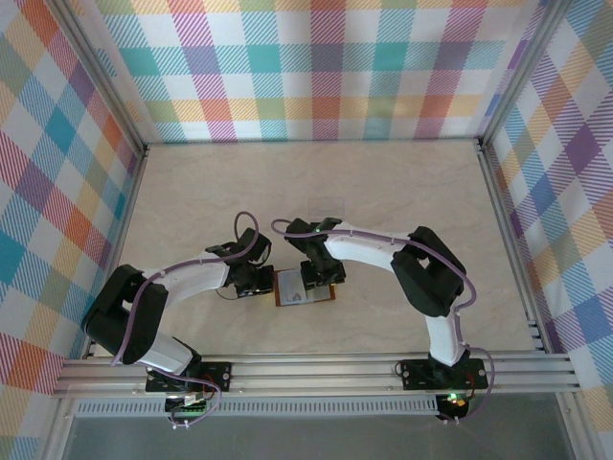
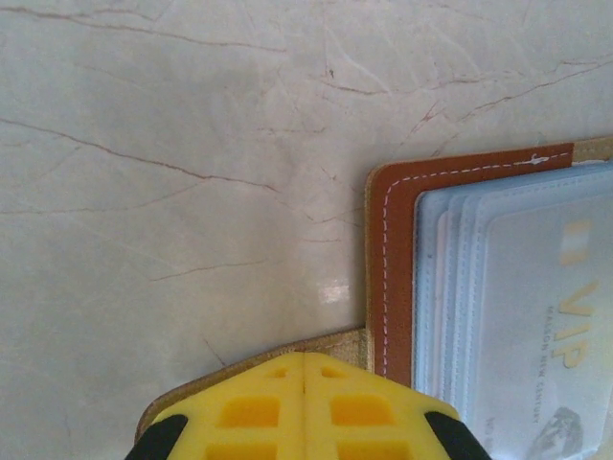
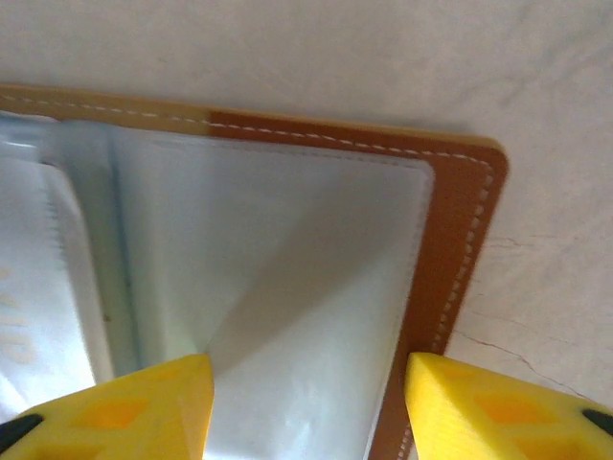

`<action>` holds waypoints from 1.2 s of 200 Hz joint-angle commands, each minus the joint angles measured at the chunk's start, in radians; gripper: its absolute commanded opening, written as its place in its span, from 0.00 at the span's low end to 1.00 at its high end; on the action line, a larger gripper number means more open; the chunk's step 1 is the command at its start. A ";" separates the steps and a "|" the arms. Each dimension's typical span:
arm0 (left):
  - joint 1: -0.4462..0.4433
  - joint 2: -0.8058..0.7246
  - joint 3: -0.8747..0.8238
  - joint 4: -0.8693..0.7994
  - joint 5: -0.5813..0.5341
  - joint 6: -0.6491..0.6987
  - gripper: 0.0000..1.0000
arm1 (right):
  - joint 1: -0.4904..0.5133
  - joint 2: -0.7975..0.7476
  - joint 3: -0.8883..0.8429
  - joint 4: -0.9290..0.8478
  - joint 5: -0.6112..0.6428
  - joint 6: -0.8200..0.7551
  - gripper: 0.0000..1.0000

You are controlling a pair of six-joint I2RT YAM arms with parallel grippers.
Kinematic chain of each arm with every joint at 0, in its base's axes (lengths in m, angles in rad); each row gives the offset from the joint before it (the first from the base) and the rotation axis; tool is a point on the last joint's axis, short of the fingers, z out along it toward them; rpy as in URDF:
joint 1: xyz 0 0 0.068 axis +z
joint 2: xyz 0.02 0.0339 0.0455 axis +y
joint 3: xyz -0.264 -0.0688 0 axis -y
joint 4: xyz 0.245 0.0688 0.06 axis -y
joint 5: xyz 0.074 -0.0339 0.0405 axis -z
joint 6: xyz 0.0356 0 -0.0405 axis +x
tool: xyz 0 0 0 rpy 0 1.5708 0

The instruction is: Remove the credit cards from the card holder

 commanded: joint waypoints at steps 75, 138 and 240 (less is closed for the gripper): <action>0.009 -0.075 0.055 -0.101 0.039 0.021 0.10 | -0.045 -0.114 -0.163 0.141 -0.158 0.038 0.49; 0.005 -0.148 0.080 -0.127 0.084 0.012 0.26 | -0.045 -0.161 -0.238 0.256 -0.301 0.092 0.40; -0.012 0.054 0.121 -0.122 0.072 0.058 0.30 | -0.045 -0.246 -0.163 0.157 -0.203 0.073 0.45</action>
